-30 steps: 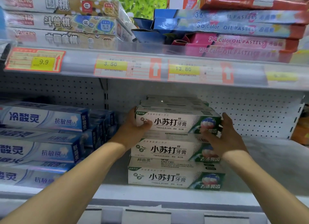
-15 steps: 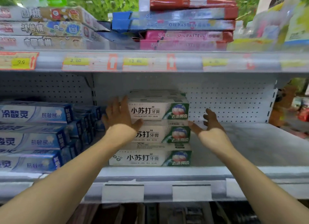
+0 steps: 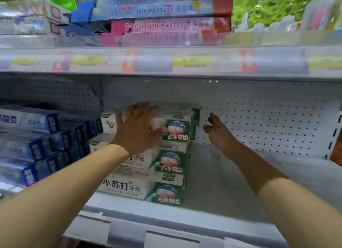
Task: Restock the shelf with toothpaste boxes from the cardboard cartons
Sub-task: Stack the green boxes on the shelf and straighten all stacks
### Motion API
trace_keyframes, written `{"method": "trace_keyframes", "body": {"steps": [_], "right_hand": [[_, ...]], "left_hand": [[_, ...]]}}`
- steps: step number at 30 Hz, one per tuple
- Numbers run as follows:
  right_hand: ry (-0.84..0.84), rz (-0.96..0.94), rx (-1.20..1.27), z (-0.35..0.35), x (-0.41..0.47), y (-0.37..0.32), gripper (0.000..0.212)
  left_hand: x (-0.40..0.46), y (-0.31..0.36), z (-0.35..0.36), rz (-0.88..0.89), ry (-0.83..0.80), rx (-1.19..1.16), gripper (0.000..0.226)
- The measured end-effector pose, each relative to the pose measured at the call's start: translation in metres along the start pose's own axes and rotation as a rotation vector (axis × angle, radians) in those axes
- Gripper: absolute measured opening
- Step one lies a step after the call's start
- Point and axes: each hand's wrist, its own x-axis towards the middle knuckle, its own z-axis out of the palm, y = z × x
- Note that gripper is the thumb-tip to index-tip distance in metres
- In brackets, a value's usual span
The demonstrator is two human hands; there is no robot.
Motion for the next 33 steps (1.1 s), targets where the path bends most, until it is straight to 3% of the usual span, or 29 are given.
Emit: {"method": "trace_keyframes", "body": {"steps": [5, 11, 17, 20, 25, 29, 33], "right_hand": [[-0.080, -0.004, 0.060, 0.004, 0.031, 0.008, 0.063], [-0.172, -0.107, 0.052, 0.017, 0.034, 0.005, 0.057], [-0.091, -0.100, -0.020, 0.019, 0.047, 0.010, 0.057], [-0.007, -0.010, 0.090, 0.008, 0.062, 0.013, 0.059], [-0.073, 0.064, 0.248, 0.009, 0.083, 0.015, 0.051], [-0.103, 0.056, 0.294, 0.021, 0.089, 0.019, 0.045], [-0.101, 0.028, 0.307, 0.027, 0.096, 0.022, 0.047]], "left_hand": [[0.010, 0.002, 0.014, 0.041, 0.085, 0.076, 0.103], [0.011, 0.002, 0.015, 0.052, 0.101, 0.091, 0.093], [0.013, 0.002, 0.013, 0.067, 0.122, 0.096, 0.090], [0.017, -0.002, 0.009, 0.080, 0.113, 0.085, 0.090], [0.020, -0.009, 0.008, 0.083, 0.136, 0.101, 0.090], [0.016, -0.014, 0.012, 0.096, 0.149, 0.098, 0.103], [0.014, -0.016, 0.012, 0.090, 0.163, 0.097, 0.097]]}}
